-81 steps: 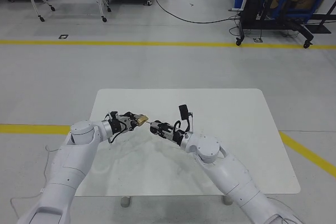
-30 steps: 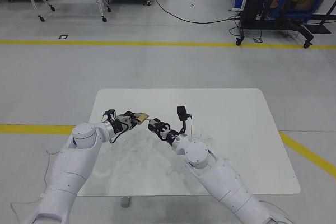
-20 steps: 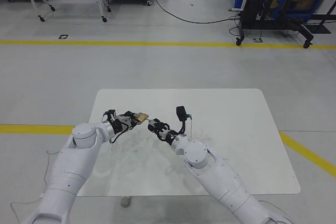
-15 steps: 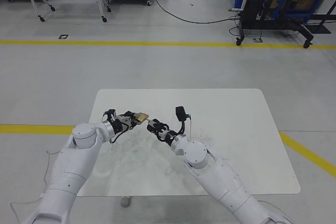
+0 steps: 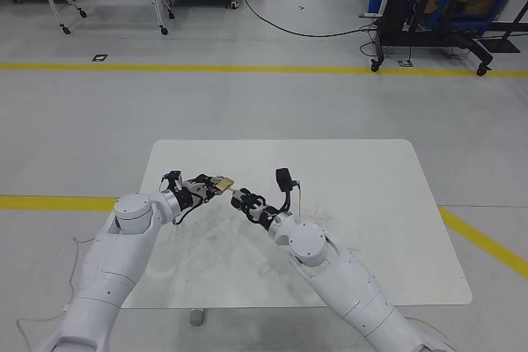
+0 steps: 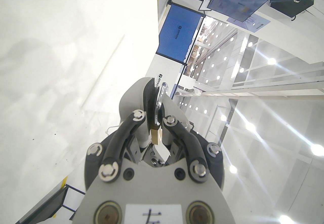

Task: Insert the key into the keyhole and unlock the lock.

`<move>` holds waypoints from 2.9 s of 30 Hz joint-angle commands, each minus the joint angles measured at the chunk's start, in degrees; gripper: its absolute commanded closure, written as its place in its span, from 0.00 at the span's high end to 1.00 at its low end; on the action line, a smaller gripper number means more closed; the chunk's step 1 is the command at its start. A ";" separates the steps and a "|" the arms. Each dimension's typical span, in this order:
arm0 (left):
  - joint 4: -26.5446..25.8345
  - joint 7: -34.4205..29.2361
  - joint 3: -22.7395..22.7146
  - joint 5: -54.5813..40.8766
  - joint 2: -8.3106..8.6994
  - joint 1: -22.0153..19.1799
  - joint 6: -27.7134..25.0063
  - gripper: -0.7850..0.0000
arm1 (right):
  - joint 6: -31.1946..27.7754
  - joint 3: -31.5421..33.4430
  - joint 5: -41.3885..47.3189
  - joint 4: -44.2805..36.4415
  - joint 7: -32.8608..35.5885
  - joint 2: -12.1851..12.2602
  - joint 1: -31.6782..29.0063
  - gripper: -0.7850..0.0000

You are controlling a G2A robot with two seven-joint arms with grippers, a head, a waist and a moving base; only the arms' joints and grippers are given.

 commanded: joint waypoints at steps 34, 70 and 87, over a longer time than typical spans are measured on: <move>-1.08 -0.02 0.60 2.21 0.15 0.26 -1.76 0.00 | 0.14 0.76 0.07 1.81 0.33 -1.12 0.65 0.00; -1.64 -1.01 0.44 2.91 0.39 0.64 -2.49 0.00 | -1.37 2.26 -0.96 2.25 -0.11 -1.91 0.42 0.28; -2.58 -0.57 -0.65 2.27 0.51 1.25 -6.26 0.00 | -6.63 9.37 10.79 -1.12 7.46 -0.94 -3.90 0.22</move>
